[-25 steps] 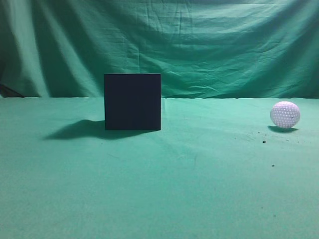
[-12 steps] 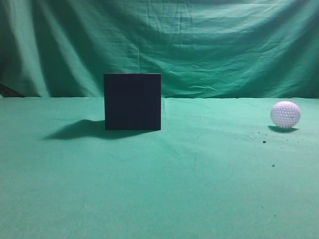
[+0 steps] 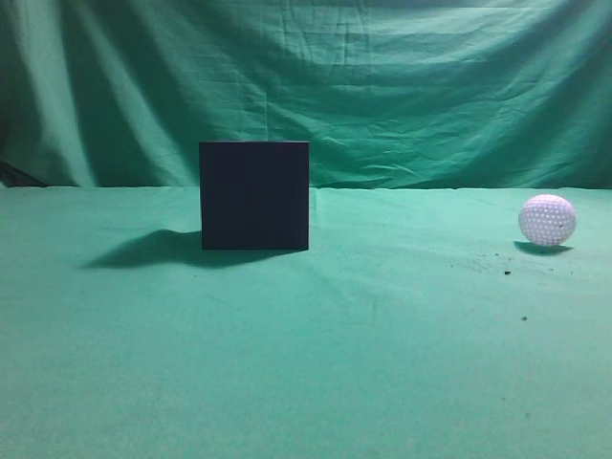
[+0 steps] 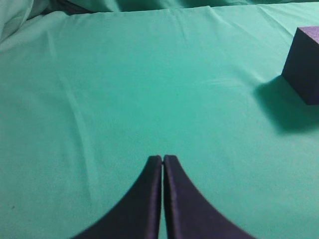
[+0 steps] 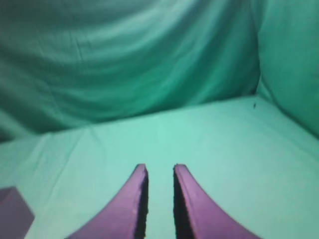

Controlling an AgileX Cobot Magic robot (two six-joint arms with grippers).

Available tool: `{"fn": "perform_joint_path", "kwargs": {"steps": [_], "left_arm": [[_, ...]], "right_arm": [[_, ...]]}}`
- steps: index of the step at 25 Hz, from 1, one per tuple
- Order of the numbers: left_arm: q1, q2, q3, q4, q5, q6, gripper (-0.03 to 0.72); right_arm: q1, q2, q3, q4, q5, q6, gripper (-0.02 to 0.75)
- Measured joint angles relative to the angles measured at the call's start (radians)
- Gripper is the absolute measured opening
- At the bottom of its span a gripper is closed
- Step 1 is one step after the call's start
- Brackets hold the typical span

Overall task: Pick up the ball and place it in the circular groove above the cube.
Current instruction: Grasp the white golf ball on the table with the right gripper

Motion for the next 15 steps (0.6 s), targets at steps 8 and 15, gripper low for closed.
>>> {"fn": "perform_joint_path", "kwargs": {"steps": [8,15], "left_arm": [[0.0,0.0,0.0,0.0,0.0,0.0,0.0],[0.0,0.0,0.0,0.0,0.0,0.0,0.0]], "right_arm": [[0.0,0.333,-0.158,0.09,0.212,-0.058,0.131],[0.034,0.591,-0.327,0.143,0.402,-0.37,0.131]]}}
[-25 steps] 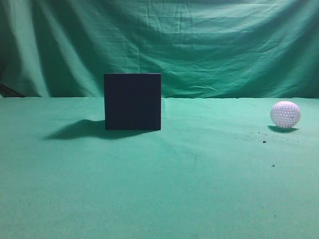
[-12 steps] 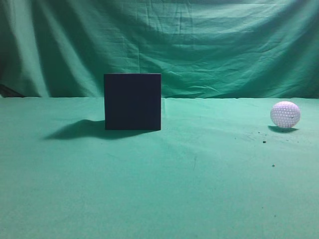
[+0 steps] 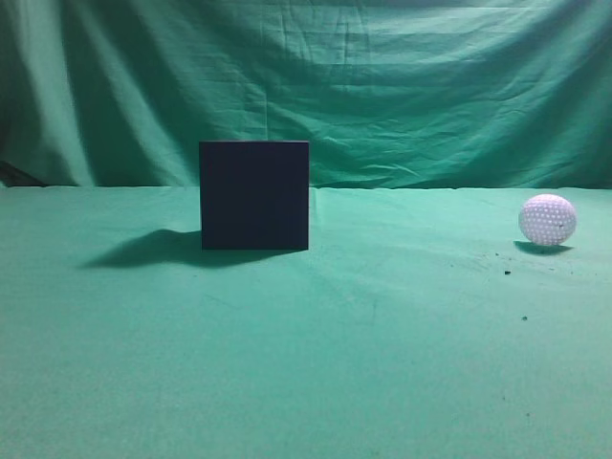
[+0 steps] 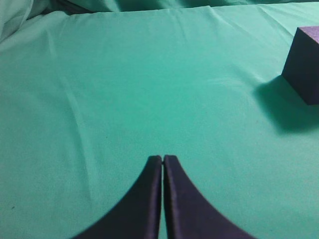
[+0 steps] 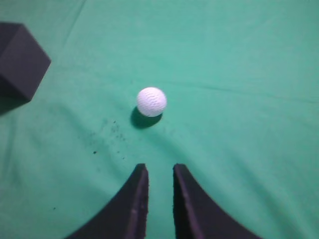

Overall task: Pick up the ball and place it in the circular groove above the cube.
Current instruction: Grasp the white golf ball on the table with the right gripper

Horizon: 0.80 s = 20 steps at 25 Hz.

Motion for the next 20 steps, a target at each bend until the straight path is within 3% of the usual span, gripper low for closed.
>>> {"fn": "perform_joint_path", "kwargs": {"steps": [7,15,20], "left_arm": [[0.0,0.0,0.0,0.0,0.0,0.0,0.0],[0.0,0.0,0.0,0.0,0.0,0.0,0.0],[0.0,0.0,0.0,0.0,0.0,0.0,0.0]], "right_arm": [[0.2,0.299,-0.166,-0.12,0.081,0.037,0.131],[0.243,0.6,-0.33,-0.187,0.063,0.098,0.131],[0.243,0.77,-0.391,-0.189,0.007,0.104,0.442]]}}
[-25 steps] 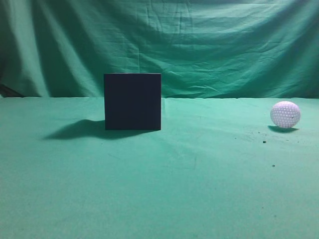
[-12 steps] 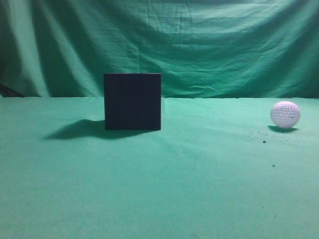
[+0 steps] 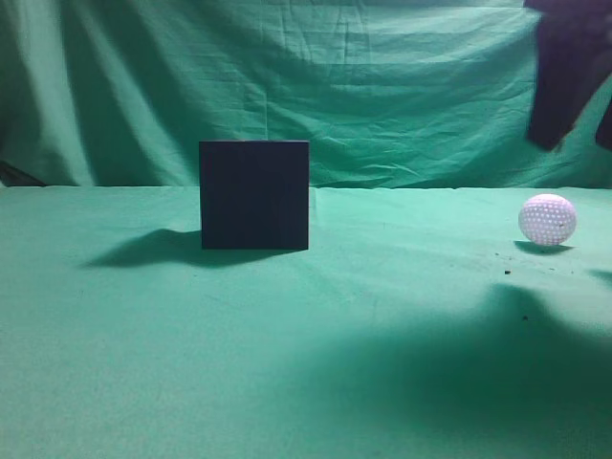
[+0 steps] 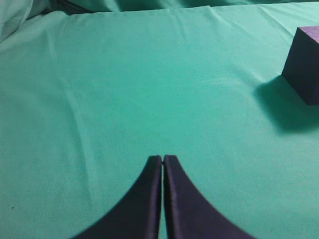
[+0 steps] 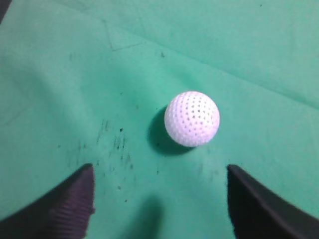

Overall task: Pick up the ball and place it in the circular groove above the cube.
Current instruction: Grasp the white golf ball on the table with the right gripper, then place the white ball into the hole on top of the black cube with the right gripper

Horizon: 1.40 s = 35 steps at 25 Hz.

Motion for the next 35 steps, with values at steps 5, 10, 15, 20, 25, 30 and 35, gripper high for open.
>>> {"fn": "perform_joint_path", "kwargs": {"steps": [5,10,15,20,25,30,35], "left_arm": [[0.0,0.0,0.0,0.0,0.0,0.0,0.0],[0.0,0.0,0.0,0.0,0.0,0.0,0.0],[0.0,0.0,0.0,0.0,0.0,0.0,0.0],[0.0,0.0,0.0,0.0,0.0,0.0,0.0],[0.0,0.0,0.0,0.0,0.0,0.0,0.0],[0.0,0.0,0.0,0.0,0.0,0.0,0.0],[0.0,0.0,0.0,0.0,0.0,0.0,0.0]], "right_arm": [[0.0,0.128,-0.066,-0.001,-0.048,0.023,0.615],[0.0,0.229,-0.124,-0.001,-0.07,0.029,0.615],[0.0,0.305,-0.146,-0.02,-0.08,0.032,0.571],[0.0,0.328,-0.147,-0.028,-0.083,0.032,0.505],[0.0,0.328,-0.151,-0.03,-0.083,0.053,0.298],[0.002,0.323,-0.222,-0.001,0.004,0.088,0.309],[0.07,0.25,-0.392,0.044,0.07,0.089,0.309]]}}
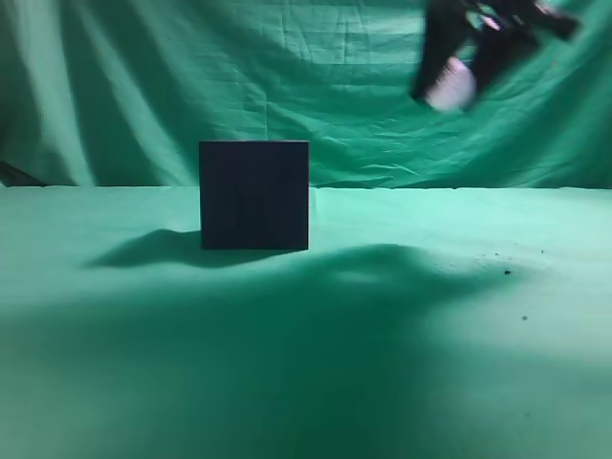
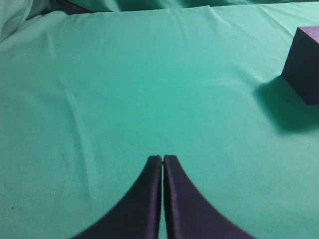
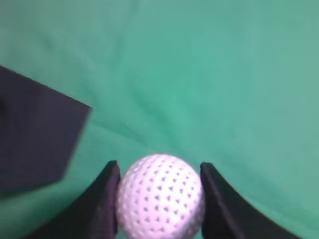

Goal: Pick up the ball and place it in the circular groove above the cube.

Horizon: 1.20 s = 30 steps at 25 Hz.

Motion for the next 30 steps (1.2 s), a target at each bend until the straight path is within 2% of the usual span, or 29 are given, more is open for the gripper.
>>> {"fn": "perform_joint_path", "kwargs": {"steps": [6,10,16,30], "left_arm": [[0.0,0.0,0.0,0.0,0.0,0.0,0.0],[0.0,0.0,0.0,0.0,0.0,0.0,0.0],[0.0,0.0,0.0,0.0,0.0,0.0,0.0],[0.0,0.0,0.0,0.0,0.0,0.0,0.0]], "right_arm": [[0.234,0.002,-0.157,0.015,0.002,-0.011,0.309],[0.324,0.097,-0.239,0.022,0.007,-0.011,0.309],[0.339,0.226,-0.334,0.004,0.042,-0.011,0.309],[0.339,0.264,-0.345,-0.098,0.069,0.017,0.309]]}}
